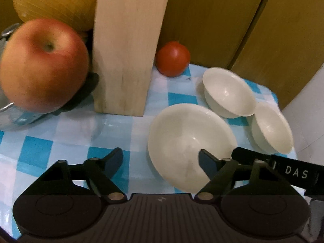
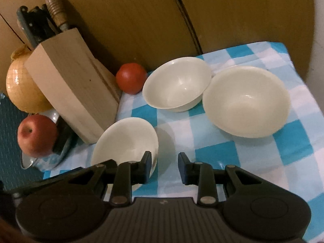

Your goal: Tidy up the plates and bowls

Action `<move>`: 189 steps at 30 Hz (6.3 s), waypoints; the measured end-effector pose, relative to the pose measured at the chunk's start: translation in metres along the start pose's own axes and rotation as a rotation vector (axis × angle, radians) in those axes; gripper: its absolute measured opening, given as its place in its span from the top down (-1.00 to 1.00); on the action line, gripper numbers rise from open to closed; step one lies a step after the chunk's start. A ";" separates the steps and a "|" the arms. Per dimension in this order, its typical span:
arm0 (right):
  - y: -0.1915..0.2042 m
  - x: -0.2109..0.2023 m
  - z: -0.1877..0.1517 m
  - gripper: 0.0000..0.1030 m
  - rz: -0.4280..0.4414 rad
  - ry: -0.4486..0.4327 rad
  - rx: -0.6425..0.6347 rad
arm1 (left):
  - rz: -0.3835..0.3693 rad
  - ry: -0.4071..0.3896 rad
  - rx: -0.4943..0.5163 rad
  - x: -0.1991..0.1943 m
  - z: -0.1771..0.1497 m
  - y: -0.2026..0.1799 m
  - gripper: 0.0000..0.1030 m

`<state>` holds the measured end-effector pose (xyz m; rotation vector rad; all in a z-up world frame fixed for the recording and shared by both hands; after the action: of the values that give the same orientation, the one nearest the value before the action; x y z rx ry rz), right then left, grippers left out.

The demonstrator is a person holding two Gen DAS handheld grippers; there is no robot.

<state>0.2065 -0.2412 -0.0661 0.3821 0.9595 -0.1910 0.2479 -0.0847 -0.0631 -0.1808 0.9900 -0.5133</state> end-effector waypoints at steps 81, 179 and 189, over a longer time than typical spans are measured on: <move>-0.142 -0.051 0.039 0.91 -0.041 -0.104 0.213 | -0.169 0.071 0.137 0.034 0.031 -0.157 0.34; -0.071 0.019 0.071 0.55 -0.021 -0.079 0.164 | -0.051 -0.003 0.024 0.052 0.082 -0.072 -0.16; -0.069 0.050 0.083 0.53 -0.002 -0.059 0.190 | -0.025 0.027 0.050 0.080 0.089 -0.066 -0.10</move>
<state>0.2750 -0.3370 -0.0812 0.5467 0.8867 -0.2947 0.3352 -0.1889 -0.0501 -0.1421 1.0011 -0.5638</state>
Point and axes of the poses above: each gripper's, at about its wrist camera, not at the fingertips, and x roughly the way its jaws point, y to its left, z to its top, the point moved 3 cm from there along x, roughly the way its jaws point, and after that the axes turned 15 degrees about -z, right-handed, at the moved point
